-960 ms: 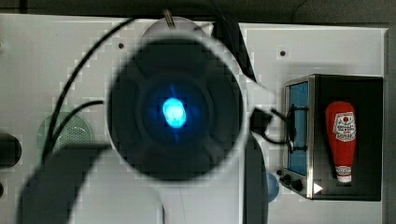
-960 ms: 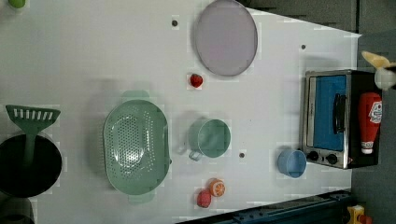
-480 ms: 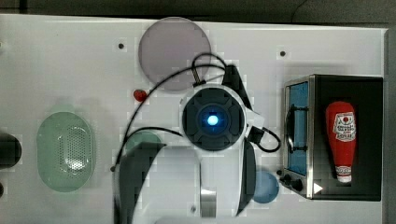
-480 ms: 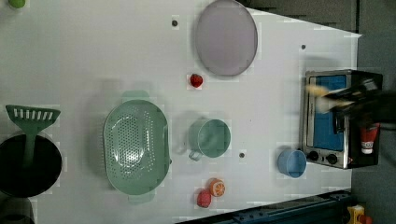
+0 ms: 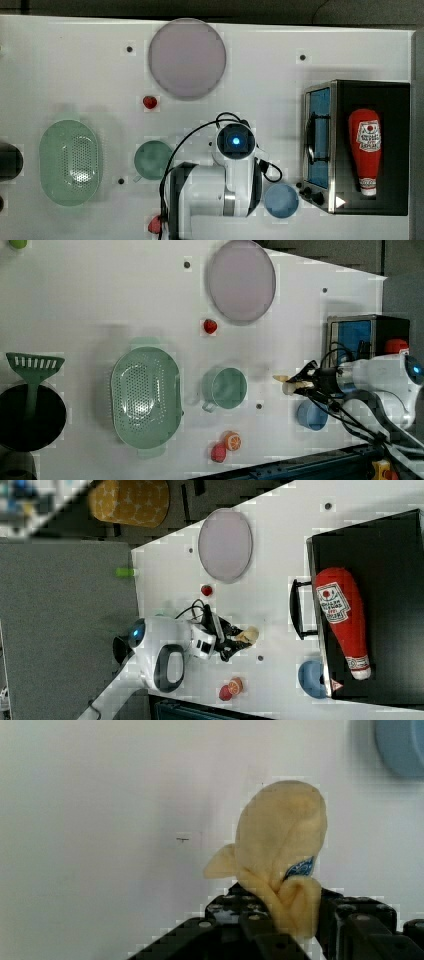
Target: Pick banana from plate and place on table.
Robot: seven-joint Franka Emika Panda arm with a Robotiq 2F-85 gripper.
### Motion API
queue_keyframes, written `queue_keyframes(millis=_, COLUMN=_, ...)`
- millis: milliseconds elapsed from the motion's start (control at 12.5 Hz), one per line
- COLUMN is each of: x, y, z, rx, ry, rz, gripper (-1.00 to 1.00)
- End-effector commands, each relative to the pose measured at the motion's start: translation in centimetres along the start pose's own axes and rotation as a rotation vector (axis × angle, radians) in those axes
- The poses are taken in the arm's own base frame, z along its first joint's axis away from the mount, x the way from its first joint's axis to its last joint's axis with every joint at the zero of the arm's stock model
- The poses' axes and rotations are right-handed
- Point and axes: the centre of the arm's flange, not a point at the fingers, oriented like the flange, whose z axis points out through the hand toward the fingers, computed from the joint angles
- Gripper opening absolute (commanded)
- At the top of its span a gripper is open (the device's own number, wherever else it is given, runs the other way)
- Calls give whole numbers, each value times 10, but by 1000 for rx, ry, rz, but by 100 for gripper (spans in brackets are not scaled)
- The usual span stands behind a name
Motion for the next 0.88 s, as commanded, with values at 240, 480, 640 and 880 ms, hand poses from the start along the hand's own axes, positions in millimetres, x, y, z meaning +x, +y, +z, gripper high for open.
queue_keyframes(millis=240, x=6, y=-30, z=-31, rx=155, ry=85, rz=-47, gripper=22)
queue_keyframes(millis=480, x=6, y=-32, z=-45, rx=178, ry=95, rz=-50, gripper=90)
queue_keyframes(millis=640, x=4, y=-34, z=-63, rx=192, ry=101, rz=-55, gripper=100)
queue_keyframes(millis=880, x=0, y=-36, z=-147, rx=188, ry=104, rz=-71, gripper=100)
